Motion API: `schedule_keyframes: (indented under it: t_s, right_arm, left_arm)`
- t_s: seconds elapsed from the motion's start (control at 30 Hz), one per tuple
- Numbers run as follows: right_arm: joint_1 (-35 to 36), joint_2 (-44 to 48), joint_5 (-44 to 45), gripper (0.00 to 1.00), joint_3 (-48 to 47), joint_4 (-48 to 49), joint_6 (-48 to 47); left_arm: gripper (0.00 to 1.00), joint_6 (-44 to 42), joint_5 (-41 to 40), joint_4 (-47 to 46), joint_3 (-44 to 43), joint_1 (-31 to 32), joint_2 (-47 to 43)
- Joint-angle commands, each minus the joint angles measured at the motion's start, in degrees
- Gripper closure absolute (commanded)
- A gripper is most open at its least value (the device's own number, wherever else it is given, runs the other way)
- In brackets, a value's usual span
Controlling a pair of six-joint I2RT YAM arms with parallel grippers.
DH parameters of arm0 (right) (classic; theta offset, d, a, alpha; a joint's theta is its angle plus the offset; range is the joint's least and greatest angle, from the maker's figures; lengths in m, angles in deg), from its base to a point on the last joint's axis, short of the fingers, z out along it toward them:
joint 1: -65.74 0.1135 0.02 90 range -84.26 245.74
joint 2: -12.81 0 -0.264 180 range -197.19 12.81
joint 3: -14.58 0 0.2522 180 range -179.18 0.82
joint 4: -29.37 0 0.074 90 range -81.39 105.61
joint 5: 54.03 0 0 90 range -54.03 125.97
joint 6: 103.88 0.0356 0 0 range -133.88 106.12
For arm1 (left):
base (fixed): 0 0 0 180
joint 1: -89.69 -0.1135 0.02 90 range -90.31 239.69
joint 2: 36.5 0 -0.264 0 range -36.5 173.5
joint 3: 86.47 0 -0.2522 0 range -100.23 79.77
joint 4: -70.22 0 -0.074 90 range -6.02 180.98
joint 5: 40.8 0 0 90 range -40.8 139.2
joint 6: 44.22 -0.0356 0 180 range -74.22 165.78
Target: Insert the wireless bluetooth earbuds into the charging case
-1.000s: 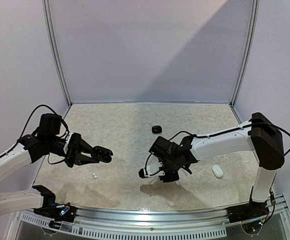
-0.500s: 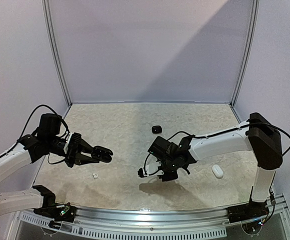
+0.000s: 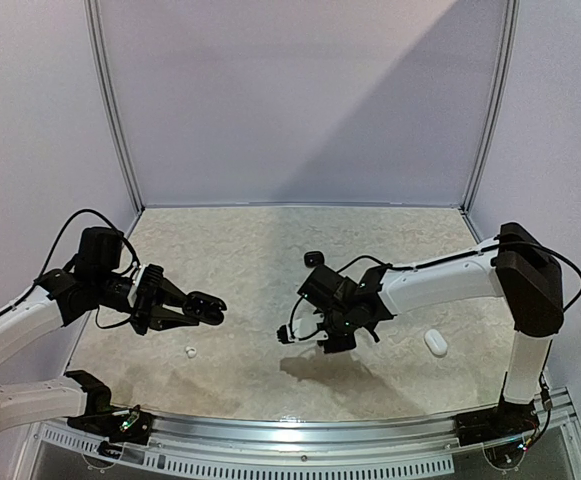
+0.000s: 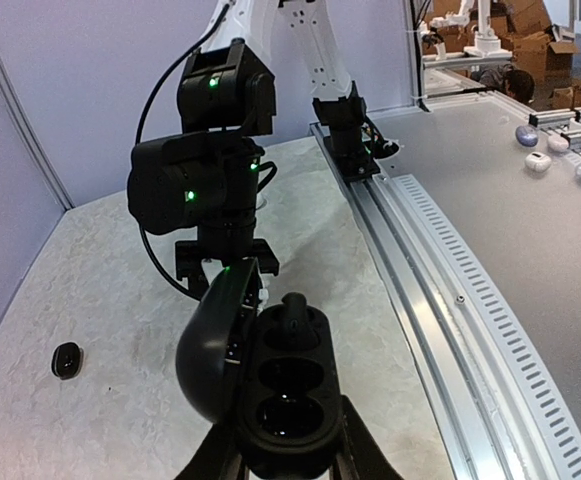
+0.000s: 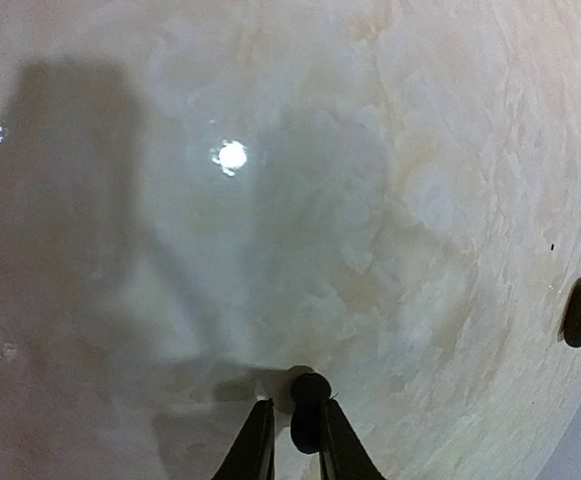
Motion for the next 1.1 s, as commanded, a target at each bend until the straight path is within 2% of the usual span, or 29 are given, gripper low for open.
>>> schedule_keyframes:
  t_s: [0.0,0.2,0.4,0.53,0.63,0.83,0.97,1.07]
  right_arm:
    - [-1.72,-1.48,2.46,0.84,-0.56,-0.8,0.04]
    - [-2.0,-1.87,2.5,0.86,-0.86,-1.04,-0.5]
    - [-2.35,-1.89,2.17,0.99,-1.92,-2.82,-0.52]
    - [-2.86,-1.16,1.66,1.0,-3.16,-4.32,0.28]
    - [-3.17,0.29,0.52,1.0,-5.18,-5.84,2.25]
    - [-3.18,5.77,-2.69,1.0,-18.42,-11.32,16.14]
    - [-3.22,9.58,-7.64,1.0,-27.23,-12.15,24.68]
    - [-3.15,12.01,-11.35,1.0,-28.64,-9.4,29.67]
  left_arm:
    - [1.0,0.81,0.19,-0.51,-0.37,-0.28,-0.25]
    - [1.0,0.95,0.17,-0.56,-0.39,-0.22,-0.42]
    - [1.0,1.13,0.14,-0.66,-0.44,-0.21,-0.31]
    - [1.0,1.68,0.08,-1.01,-0.51,-0.18,-0.11]
    - [1.0,5.32,-0.47,-3.99,0.07,-0.22,0.18]
    - [1.0,18.92,-6.95,-14.84,1.23,-0.09,1.54]
    - [1.0,21.62,-7.09,-17.63,1.23,0.0,2.27]
    - [1.0,23.31,-6.66,-18.93,1.4,0.06,2.8]
